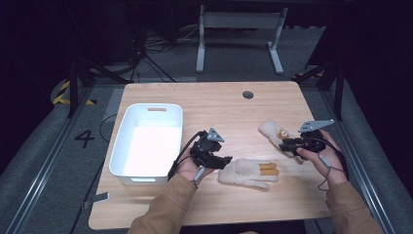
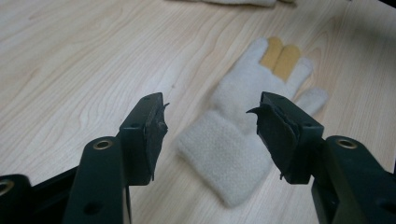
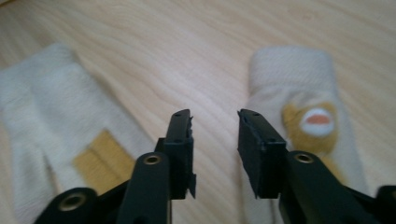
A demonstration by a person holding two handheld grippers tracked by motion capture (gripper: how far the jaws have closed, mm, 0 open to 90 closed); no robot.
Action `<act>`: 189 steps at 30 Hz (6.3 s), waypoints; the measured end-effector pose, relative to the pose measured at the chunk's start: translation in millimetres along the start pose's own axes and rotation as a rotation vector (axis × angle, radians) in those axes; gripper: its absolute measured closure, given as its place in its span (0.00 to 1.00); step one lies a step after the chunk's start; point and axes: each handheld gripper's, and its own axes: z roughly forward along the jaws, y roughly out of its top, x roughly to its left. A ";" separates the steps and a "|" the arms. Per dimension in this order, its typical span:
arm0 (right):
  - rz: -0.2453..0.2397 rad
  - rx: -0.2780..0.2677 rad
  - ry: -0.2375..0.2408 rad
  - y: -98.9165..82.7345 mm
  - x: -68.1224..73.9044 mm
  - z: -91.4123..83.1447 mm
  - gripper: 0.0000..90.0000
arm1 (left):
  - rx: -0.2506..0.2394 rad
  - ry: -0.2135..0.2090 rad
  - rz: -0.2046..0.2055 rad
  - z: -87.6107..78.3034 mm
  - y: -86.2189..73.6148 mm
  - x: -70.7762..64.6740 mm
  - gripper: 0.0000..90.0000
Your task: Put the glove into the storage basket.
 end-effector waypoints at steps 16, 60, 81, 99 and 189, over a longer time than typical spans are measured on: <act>0.097 -0.120 -0.123 -6.4 -29.2 8.9 0.52 | -0.138 0.033 -0.012 -15.7 -17.4 0.0 0.46; 0.134 -0.038 -0.196 -19.4 -51.2 48.8 0.72 | -0.090 0.074 0.000 -17.1 -36.6 -8.8 0.44; 0.047 -0.108 -0.122 0.1 -39.7 13.9 0.73 | -0.075 0.057 0.011 -12.7 -33.0 -9.6 0.44; -0.107 -0.158 -0.034 34.6 0.8 -14.4 0.74 | -0.078 0.049 0.021 -13.1 -31.7 -10.3 0.43; -0.338 0.009 0.276 28.2 103.8 52.2 0.54 | -0.010 -0.058 0.084 10.7 -21.0 -13.1 0.33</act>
